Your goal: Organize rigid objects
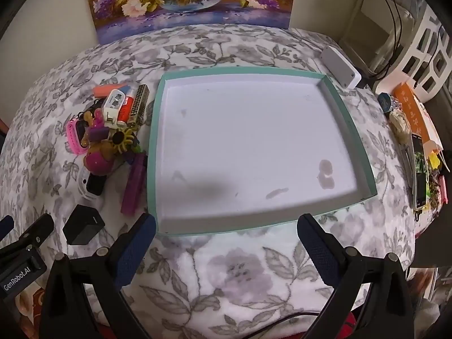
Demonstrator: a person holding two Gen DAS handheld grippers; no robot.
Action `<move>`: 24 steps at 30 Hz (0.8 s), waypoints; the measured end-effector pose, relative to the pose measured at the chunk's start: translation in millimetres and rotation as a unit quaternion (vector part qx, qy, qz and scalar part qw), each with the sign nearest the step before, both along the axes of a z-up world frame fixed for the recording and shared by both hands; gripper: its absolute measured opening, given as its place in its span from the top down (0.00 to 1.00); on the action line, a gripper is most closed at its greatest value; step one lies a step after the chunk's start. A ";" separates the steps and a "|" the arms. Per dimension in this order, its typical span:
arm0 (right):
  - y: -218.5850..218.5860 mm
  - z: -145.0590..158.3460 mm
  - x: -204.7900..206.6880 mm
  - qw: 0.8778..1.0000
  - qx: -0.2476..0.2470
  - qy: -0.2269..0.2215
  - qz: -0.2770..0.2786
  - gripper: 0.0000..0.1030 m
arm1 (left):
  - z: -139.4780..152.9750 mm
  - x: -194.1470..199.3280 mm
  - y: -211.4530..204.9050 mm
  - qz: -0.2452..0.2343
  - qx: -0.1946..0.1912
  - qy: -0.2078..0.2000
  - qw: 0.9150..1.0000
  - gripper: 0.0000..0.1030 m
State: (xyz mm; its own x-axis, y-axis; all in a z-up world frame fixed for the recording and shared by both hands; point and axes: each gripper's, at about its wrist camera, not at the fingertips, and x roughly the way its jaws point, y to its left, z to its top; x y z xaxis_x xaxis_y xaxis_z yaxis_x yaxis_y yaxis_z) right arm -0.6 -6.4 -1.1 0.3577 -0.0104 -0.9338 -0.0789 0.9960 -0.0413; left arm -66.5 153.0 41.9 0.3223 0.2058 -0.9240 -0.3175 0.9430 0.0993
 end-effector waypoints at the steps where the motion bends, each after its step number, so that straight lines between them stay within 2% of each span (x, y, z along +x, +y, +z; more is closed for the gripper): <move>1: 0.2 0.3 -0.2 1.000 0.001 0.000 0.000 0.03 | 0.7 -1.2 2.5 -0.002 -0.002 0.000 1.000 0.00; 24: -4.4 1.8 0.2 1.000 0.004 0.010 -0.006 0.03 | 0.7 -2.5 0.7 -0.004 0.007 0.011 1.000 0.00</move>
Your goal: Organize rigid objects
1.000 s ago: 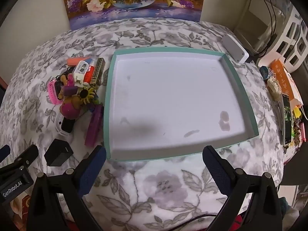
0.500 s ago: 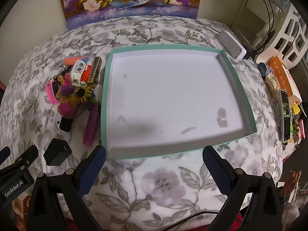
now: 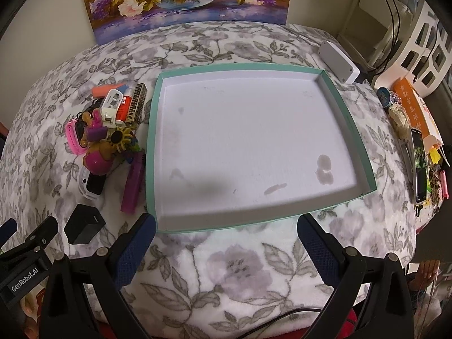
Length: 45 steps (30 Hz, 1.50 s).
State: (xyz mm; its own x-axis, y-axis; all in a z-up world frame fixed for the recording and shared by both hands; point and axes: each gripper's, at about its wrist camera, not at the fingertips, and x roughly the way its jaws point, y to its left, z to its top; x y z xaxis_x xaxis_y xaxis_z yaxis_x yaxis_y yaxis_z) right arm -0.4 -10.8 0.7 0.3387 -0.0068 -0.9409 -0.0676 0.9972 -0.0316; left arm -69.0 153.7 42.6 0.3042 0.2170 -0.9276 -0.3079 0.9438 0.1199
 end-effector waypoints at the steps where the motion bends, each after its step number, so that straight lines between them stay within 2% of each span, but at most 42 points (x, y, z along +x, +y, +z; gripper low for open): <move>1: -0.4 0.1 0.1 1.000 0.000 0.000 0.000 0.03 | -0.3 0.2 -0.1 0.000 0.000 0.000 1.000 0.00; 45: -2.7 -5.5 -0.8 1.000 -0.004 0.007 0.005 0.03 | -4.6 -0.7 -0.7 -0.001 -0.001 0.005 1.000 0.00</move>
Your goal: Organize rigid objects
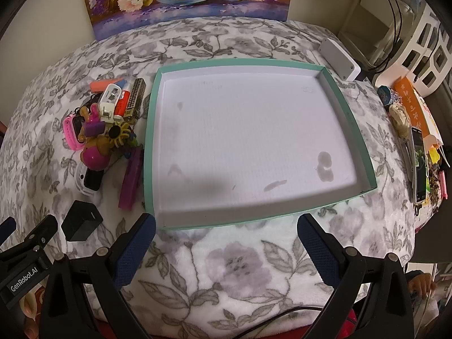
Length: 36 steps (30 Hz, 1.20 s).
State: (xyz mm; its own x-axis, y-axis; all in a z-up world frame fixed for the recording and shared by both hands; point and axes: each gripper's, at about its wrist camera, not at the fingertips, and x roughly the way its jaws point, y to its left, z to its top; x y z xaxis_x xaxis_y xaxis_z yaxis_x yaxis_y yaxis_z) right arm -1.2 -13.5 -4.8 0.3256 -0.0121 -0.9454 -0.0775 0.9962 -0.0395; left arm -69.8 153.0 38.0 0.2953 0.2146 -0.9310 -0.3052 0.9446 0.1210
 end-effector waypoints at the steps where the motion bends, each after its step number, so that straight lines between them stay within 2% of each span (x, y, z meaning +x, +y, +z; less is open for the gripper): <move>1: 0.3 -0.1 0.1 1.000 0.000 0.000 0.000 0.03 | -0.1 0.2 0.0 0.000 -0.001 0.001 1.000 0.00; 13: 5.8 0.6 1.9 1.000 0.001 0.001 0.009 0.03 | -8.9 5.5 -3.1 0.002 -0.005 0.024 1.000 0.00; 18: 12.4 -0.5 7.2 1.000 0.019 0.003 0.019 0.03 | -29.3 10.8 -4.6 0.010 -0.060 0.057 0.997 0.00; 22: 18.2 -5.8 13.2 0.999 0.031 0.011 0.024 0.03 | -43.6 15.0 -4.6 0.021 -0.086 0.076 0.993 0.02; 26: 25.0 -10.6 18.5 0.998 0.047 0.012 0.033 0.03 | -51.4 19.6 -1.5 0.029 -0.109 0.078 0.991 0.05; 28: 28.3 -12.2 21.3 0.998 0.056 0.012 0.038 0.03 | -55.1 22.1 -4.0 0.025 -0.109 0.081 0.991 0.14; 31: 33.1 -12.1 23.1 0.997 0.065 0.008 0.045 0.03 | -62.0 24.8 -6.2 0.018 -0.127 0.086 0.988 0.18; 32: 34.8 -11.3 23.2 0.997 0.067 0.004 0.047 0.03 | -62.9 25.7 -7.2 0.017 -0.132 0.086 0.987 0.23; 36: 40.4 -10.6 25.5 0.995 0.080 0.002 0.057 0.03 | -68.5 27.9 -7.0 0.013 -0.134 0.083 0.987 0.25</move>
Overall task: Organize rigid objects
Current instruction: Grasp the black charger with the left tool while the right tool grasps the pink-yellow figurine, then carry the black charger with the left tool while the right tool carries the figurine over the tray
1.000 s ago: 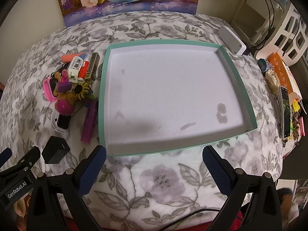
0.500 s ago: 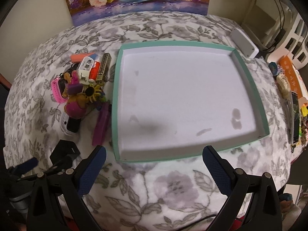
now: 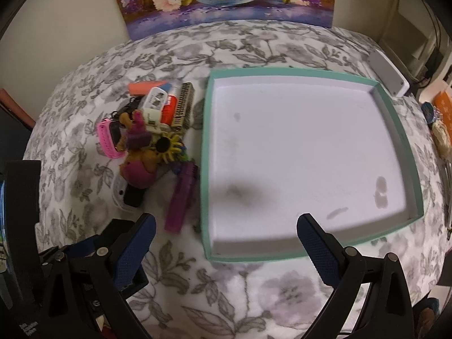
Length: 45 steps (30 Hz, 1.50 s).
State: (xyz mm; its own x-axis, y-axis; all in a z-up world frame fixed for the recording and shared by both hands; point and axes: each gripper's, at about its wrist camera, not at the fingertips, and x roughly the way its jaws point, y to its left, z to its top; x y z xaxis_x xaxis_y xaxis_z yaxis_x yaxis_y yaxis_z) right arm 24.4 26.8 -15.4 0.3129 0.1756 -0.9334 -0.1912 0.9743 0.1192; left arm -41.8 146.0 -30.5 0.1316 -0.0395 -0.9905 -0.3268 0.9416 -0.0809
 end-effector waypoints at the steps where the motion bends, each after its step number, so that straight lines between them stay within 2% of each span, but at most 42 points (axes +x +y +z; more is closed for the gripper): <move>1: 0.9 -0.4 0.9 1.000 0.003 0.000 0.001 0.03 | -0.5 1.5 -1.1 -0.001 0.000 0.000 1.000 0.29; 2: 1.5 -0.3 1.8 1.000 0.008 0.000 0.001 0.03 | -2.1 2.1 -0.7 -0.001 -0.001 0.000 1.000 0.37; 3: 2.2 -0.4 2.7 1.000 0.012 0.000 0.000 0.03 | -3.8 2.6 -0.1 -0.001 -0.001 0.001 1.000 0.40; 12: 5.8 1.9 21.9 0.997 0.075 0.006 -0.019 0.03 | -10.8 18.5 21.0 0.026 -0.018 -0.004 0.999 0.41; 15: 9.5 1.8 31.5 0.995 0.090 0.011 -0.027 0.03 | -11.4 22.8 38.0 0.053 -0.016 -0.007 0.998 0.41; 19: 18.5 3.7 40.4 0.996 0.090 0.008 -0.020 0.03 | -14.5 27.5 68.1 0.106 -0.038 -0.002 0.994 0.41; 22: 25.3 7.2 47.8 0.996 0.093 0.003 -0.016 0.04 | -10.2 34.4 90.3 0.133 -0.027 -0.007 0.991 0.41; 29: 48.1 6.7 61.0 0.995 0.103 0.005 0.014 0.24 | -5.4 60.7 134.2 0.208 -0.027 -0.013 0.978 0.41; 32: 58.1 1.3 63.5 0.995 0.099 0.013 0.029 0.32 | -7.1 75.1 145.9 0.231 -0.052 -0.024 0.971 0.41; 37: 71.3 -3.9 68.0 0.995 0.091 0.013 0.042 0.45 | -12.1 85.2 147.8 0.229 -0.025 -0.025 0.973 0.41; 40: 79.2 -8.4 69.4 0.995 0.087 0.018 0.050 0.52 | -20.1 91.6 156.9 0.237 -0.036 -0.026 0.970 0.41; 45: 87.4 -9.2 70.5 0.994 0.089 0.013 0.057 0.62 | -27.0 97.4 169.6 0.233 -0.037 -0.026 0.971 0.41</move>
